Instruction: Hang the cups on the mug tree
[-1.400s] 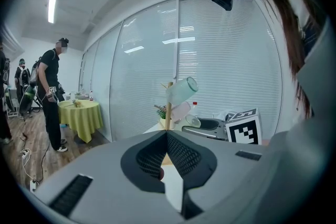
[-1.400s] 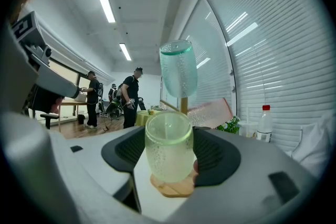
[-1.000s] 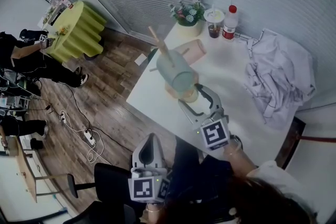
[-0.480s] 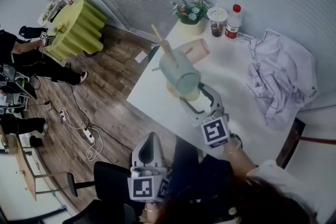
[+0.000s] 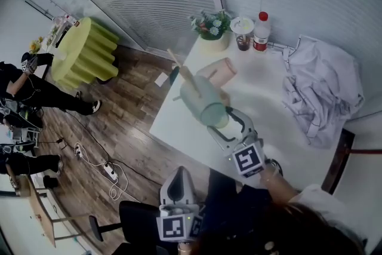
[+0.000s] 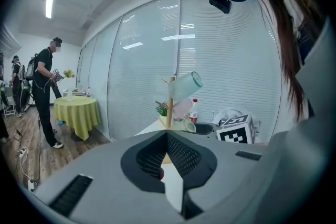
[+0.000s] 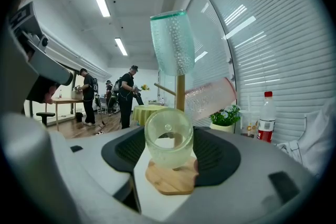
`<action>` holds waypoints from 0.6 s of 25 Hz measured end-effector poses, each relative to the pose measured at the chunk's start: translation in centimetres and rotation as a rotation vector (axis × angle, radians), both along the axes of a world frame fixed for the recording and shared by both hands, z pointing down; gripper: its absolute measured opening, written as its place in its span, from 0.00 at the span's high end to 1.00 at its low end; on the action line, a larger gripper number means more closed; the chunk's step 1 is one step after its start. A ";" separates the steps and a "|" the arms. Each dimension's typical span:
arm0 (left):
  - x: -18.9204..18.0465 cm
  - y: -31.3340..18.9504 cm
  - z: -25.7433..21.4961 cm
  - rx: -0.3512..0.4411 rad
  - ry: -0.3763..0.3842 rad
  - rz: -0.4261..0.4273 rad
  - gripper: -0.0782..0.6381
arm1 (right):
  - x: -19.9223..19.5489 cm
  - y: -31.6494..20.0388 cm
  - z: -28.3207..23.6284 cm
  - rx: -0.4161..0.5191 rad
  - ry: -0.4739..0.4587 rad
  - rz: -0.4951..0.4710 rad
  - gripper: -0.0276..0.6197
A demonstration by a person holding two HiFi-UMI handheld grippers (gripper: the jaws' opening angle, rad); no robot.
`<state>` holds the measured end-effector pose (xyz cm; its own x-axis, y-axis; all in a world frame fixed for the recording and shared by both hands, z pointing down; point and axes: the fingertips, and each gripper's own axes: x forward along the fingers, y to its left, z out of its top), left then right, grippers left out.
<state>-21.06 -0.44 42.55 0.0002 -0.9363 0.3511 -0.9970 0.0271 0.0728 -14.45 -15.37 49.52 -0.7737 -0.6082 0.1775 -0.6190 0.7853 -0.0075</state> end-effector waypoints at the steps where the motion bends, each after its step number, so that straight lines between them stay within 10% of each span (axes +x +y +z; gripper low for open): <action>1: 0.0 -0.2 0.0 0.002 -0.001 0.004 0.89 | 0.0 -0.1 0.1 0.004 0.007 0.001 0.51; 15: 0.2 -0.3 0.1 0.006 0.004 0.006 0.89 | 0.3 0.1 1.8 -0.001 0.054 0.009 0.51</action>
